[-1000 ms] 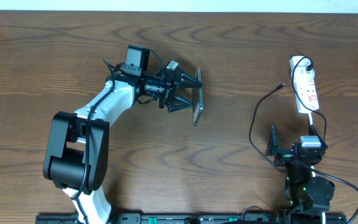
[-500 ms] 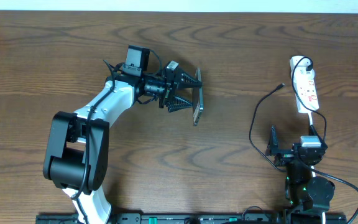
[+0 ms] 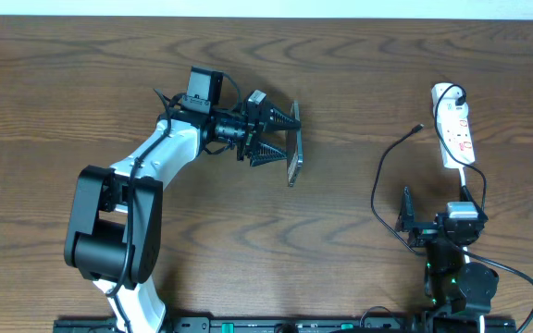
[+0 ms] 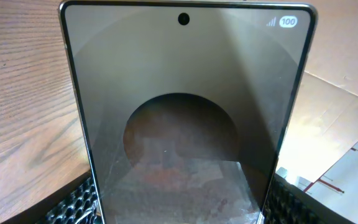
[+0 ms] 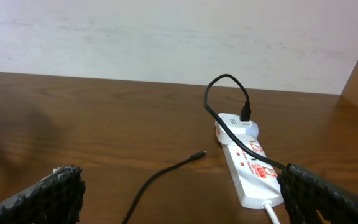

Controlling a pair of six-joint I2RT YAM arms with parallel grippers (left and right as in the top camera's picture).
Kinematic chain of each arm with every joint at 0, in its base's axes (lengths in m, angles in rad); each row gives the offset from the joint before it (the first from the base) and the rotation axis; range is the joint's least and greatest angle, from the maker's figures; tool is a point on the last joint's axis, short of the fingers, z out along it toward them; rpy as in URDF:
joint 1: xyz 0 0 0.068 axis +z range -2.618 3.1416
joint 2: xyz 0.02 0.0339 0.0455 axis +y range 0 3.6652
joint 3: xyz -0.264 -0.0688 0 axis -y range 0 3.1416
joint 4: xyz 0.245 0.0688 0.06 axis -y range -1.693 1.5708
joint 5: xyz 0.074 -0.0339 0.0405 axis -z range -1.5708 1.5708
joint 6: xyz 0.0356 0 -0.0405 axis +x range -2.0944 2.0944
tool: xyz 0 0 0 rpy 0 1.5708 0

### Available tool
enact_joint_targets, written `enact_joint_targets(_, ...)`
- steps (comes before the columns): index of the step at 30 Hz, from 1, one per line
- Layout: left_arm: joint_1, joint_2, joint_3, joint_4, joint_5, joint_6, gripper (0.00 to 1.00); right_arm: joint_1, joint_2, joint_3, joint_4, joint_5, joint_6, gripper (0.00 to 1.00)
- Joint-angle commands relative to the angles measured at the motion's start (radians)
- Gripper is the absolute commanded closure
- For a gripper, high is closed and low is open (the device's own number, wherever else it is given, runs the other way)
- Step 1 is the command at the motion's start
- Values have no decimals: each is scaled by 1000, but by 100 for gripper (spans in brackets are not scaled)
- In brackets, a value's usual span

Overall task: Plug charger to phone and switch on socket
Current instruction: 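Lift the phone with the left gripper and stand it upright, then reach the right gripper to the phone and grasp its side edge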

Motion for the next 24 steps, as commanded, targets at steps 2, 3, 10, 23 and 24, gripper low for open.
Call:
enact_joint_targets(2, 3, -32, -1, 6, 43, -1, 43, 6, -5, -2, -3, -6, -2, 1)
enact_joint_targets(3, 3, -32, -1, 6, 43, -1, 43, 6, -5, -2, -2, -6, -2, 1)
enact_joint_targets(10, 3, -32, -1, 6, 43, 1, 43, 6, -5, -2, -3, -6, -2, 1)
enact_joint_targets(23, 3, -32, -1, 70, 35, 42, 43, 6, -5, -2, -2, -6, -2, 1)
enact_joint_targets(24, 3, -32, -1, 79, 35, 53, 43, 6, -5, -2, -2, -6, -2, 1)
